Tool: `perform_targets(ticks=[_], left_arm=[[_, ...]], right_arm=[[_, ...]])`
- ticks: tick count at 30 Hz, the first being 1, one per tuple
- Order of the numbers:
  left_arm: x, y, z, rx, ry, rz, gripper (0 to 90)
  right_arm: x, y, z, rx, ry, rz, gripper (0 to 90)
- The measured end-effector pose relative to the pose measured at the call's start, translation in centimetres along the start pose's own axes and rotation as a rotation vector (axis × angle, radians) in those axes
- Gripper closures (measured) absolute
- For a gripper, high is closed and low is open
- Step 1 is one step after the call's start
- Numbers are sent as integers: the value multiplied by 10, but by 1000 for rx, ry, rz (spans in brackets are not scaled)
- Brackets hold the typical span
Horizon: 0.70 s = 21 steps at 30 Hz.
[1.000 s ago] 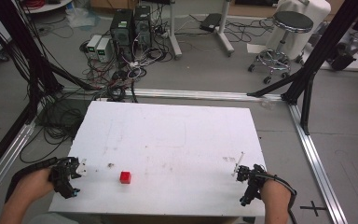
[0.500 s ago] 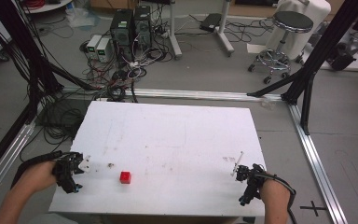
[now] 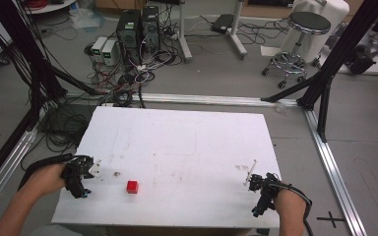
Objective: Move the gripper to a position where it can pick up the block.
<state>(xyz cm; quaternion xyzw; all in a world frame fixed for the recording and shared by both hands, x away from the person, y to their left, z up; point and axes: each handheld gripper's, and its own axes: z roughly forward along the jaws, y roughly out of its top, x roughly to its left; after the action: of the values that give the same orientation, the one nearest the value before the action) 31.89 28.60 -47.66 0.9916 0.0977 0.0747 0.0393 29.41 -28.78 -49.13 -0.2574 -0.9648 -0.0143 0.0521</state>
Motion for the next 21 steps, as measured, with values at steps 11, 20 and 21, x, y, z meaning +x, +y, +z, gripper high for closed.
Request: perform_targets(ticks=[11,20,21], left_arm=[[6,23,-7,4,-1,68,230],[7,47,-9,0,-20,120,230],[7,47,-9,0,-20,120,230]], right_arm=[[0,-1,0,-10,-6,-10,9],[-1,-2,-3,-18,-17,-25,9],[0,-2,-3,-20,-15,-18,9]])
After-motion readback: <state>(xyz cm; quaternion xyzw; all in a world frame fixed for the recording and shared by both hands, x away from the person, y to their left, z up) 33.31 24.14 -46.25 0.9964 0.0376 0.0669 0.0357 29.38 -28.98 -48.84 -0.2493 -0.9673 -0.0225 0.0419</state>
